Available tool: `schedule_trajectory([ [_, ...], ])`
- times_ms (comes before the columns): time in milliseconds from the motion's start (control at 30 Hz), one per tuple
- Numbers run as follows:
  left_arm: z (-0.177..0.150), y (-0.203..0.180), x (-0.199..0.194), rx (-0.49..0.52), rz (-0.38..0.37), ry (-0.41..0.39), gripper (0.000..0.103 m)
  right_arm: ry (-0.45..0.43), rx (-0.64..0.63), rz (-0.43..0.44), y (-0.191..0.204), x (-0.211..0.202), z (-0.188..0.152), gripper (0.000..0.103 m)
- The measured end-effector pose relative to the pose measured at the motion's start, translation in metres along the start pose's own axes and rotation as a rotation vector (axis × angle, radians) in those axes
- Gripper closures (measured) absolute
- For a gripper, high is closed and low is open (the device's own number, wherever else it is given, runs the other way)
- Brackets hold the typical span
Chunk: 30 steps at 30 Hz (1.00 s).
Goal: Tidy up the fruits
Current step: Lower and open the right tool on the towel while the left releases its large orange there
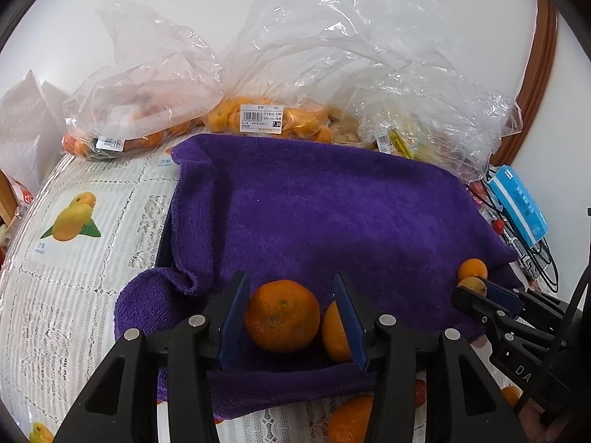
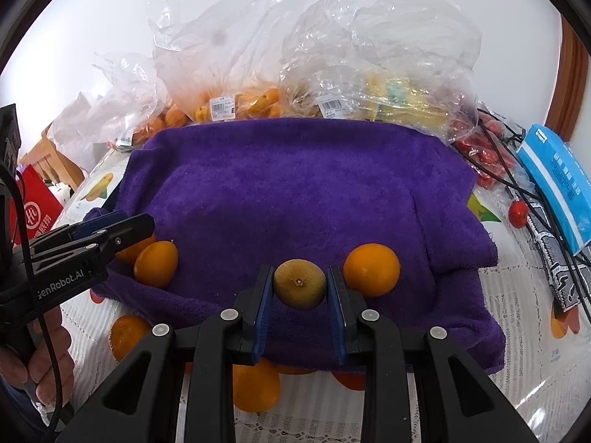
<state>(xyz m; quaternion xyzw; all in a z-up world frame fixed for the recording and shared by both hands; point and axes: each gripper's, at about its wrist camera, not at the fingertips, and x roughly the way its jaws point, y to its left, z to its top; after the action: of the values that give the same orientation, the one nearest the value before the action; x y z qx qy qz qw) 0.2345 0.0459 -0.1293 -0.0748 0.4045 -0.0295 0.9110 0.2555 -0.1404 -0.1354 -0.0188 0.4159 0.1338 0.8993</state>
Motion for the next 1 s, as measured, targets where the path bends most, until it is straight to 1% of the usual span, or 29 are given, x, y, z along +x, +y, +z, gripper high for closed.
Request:
schedule_trajectory([
  [1000,0.0003,0.0015,-0.0015,-0.007,-0.021,0.003,0.054,0.016,0.015,0.002,-0.0033,0.0034,0.0000,0.074],
])
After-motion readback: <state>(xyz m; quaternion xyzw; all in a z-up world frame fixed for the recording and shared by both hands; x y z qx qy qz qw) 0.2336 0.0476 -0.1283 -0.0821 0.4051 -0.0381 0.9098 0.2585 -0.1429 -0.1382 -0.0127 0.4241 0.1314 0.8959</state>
